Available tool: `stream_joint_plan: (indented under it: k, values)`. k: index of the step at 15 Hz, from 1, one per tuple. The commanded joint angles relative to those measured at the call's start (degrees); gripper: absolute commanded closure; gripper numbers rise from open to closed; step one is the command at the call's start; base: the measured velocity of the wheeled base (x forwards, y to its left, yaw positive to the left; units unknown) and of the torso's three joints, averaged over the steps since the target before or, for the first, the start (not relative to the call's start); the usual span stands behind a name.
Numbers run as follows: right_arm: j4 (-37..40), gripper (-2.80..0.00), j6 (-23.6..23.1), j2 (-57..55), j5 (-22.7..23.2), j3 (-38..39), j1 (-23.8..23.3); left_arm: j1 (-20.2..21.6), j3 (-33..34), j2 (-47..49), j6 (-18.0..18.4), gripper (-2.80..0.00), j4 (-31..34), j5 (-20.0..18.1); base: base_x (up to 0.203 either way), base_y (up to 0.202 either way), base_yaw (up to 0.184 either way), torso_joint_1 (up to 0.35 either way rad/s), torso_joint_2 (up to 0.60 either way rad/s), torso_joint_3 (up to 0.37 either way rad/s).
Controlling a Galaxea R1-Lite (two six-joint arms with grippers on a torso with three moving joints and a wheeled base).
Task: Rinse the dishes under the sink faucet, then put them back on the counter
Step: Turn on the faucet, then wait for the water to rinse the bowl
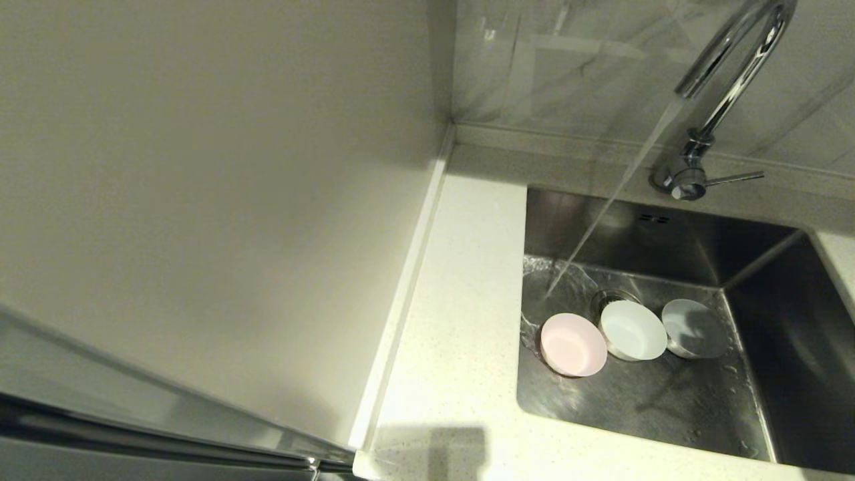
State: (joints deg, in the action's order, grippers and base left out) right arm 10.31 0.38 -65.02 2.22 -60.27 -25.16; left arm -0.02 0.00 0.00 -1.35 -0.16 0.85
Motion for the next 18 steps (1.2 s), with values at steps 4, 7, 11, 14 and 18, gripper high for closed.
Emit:
stream_joint_plan:
  k: [4, 7, 11, 14, 18]
  values:
    - [30.76, 0.00, -1.54, 9.71, 38.76, 1.99, -1.63, 0.02, 0.00, -0.18, -0.06, 0.00, -0.02, 0.03, 0.000, 0.000, 0.000, 0.000, 0.00, 0.000]
    - [32.01, 0.00, 2.68, 10.64, 36.10, 0.74, -1.69, 0.02, 0.00, -0.18, -0.02, 0.00, -0.02, 0.03, 0.000, 0.000, 0.000, 0.000, 0.00, 0.000]
    - [37.64, 0.00, 3.03, 13.86, 28.03, -1.60, -1.67, 0.02, 0.00, -0.18, 0.01, 0.00, -0.02, 0.03, 0.000, 0.000, 0.000, 0.000, 0.00, 0.000]
    - [37.88, 0.00, 3.05, 16.79, 23.94, -1.12, -1.72, 0.02, 0.00, -0.18, -0.06, 0.00, -0.02, 0.03, 0.000, 0.000, 0.000, 0.000, 0.00, 0.000]
    - [37.06, 0.00, 3.12, 17.41, 12.41, -0.99, 3.58, 0.02, 0.00, -0.18, -0.06, 0.00, -0.02, 0.03, 0.000, 0.000, 0.000, 0.000, 0.00, 0.000]
